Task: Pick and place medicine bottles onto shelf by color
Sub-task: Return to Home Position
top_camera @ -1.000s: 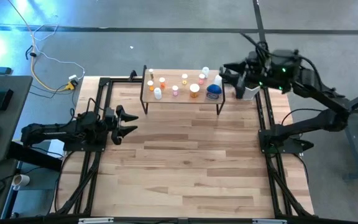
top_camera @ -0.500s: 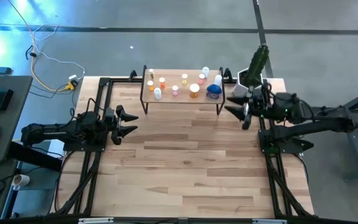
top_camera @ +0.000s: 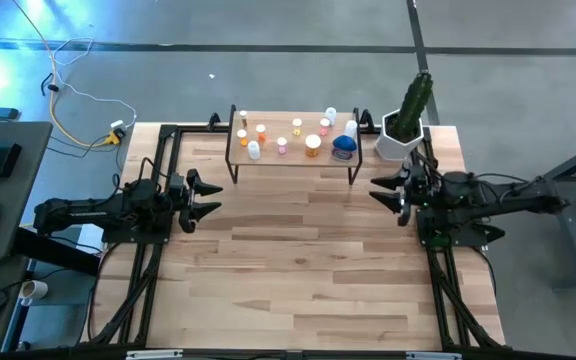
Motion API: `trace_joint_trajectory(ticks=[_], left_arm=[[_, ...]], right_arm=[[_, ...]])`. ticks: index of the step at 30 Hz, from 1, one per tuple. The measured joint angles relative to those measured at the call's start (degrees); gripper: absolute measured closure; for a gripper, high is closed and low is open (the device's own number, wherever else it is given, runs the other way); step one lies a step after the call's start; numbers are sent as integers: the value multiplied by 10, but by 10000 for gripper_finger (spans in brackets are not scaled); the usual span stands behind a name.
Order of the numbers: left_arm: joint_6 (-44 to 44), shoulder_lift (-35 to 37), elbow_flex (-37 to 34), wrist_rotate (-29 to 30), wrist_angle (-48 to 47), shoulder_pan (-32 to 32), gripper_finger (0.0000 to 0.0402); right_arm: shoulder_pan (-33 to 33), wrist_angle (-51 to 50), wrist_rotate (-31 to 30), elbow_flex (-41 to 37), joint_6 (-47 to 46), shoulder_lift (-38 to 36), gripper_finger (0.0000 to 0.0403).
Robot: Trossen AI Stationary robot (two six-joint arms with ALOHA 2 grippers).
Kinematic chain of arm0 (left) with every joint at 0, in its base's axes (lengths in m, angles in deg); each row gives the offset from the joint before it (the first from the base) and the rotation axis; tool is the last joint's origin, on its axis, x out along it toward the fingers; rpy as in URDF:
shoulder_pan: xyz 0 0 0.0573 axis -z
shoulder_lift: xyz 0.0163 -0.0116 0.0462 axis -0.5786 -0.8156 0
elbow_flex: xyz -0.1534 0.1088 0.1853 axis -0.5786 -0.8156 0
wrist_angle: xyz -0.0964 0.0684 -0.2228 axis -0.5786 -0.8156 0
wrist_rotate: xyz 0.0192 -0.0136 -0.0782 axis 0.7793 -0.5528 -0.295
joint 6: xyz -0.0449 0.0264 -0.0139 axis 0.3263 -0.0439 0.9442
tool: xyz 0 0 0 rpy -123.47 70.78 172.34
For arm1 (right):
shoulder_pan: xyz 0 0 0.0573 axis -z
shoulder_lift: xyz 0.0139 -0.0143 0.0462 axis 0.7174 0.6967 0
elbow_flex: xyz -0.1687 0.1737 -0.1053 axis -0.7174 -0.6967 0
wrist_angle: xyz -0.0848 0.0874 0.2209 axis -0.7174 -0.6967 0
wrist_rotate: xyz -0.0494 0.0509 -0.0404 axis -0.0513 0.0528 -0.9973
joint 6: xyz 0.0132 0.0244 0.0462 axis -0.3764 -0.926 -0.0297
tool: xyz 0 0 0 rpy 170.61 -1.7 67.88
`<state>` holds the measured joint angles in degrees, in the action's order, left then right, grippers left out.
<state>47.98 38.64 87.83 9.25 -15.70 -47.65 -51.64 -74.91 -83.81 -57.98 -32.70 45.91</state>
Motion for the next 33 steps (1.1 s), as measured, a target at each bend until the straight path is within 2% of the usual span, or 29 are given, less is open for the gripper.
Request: trace_joint_trajectory(ticks=[5,9,16,24,33], left_arm=[[0,0,0,2,0,0,159],[0,0,0,2,0,0,159],[0,0,0,2,0,0,159],[0,0,0,2,0,0,159],[0,0,0,2,0,0,159]], right_arm=[[0,-4,38,-34,0,-57,201],[0,0,41,-57,4,-92,201],[0,24,41,-147,-14,-146,201],[0,34,35,-216,-70,-222,201],[0,30,34,-215,-79,-211,201]])
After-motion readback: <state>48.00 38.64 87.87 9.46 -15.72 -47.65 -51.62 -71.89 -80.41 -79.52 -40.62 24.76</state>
